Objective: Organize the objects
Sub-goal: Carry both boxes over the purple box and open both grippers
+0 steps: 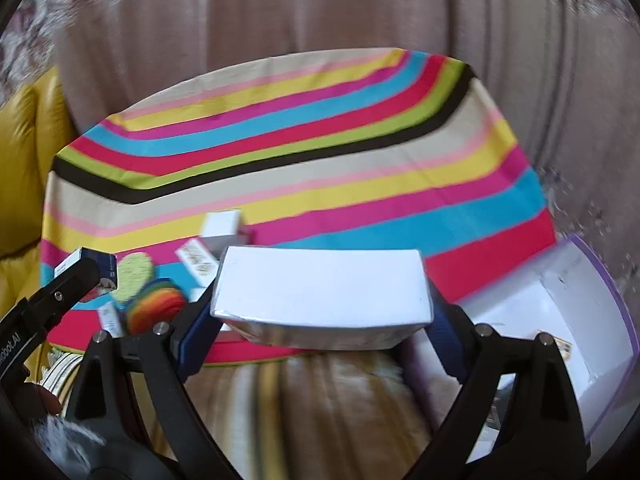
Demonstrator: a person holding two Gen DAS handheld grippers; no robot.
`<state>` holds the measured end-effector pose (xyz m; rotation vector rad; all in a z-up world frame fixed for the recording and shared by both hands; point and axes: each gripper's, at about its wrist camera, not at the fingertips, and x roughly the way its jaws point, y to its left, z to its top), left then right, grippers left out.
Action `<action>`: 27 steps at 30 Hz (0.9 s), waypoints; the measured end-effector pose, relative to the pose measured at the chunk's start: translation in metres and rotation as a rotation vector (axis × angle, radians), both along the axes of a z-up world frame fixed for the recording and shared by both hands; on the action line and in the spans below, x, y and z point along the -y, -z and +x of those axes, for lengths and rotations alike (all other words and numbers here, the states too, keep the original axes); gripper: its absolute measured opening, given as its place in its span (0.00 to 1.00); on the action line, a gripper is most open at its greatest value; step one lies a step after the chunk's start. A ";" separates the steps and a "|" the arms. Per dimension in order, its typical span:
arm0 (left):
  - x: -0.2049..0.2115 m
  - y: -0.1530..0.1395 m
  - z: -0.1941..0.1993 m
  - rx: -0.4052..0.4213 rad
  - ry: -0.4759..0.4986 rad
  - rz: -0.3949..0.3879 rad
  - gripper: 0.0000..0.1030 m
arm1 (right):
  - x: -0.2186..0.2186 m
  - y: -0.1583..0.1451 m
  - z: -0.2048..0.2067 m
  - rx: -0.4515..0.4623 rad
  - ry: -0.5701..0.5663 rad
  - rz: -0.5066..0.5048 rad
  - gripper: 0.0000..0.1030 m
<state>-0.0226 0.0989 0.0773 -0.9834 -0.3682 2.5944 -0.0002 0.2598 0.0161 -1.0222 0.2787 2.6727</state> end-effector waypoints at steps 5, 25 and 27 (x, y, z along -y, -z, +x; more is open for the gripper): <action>-0.045 -0.001 0.001 -0.006 0.119 -0.021 0.76 | -0.040 -0.002 0.019 0.016 0.093 0.001 0.90; -0.183 0.022 0.014 0.128 0.451 -0.055 0.76 | -0.171 0.017 0.075 0.120 0.337 0.021 0.90; -0.195 0.026 0.014 0.148 0.470 -0.050 0.76 | -0.183 0.020 0.076 0.133 0.354 0.020 0.90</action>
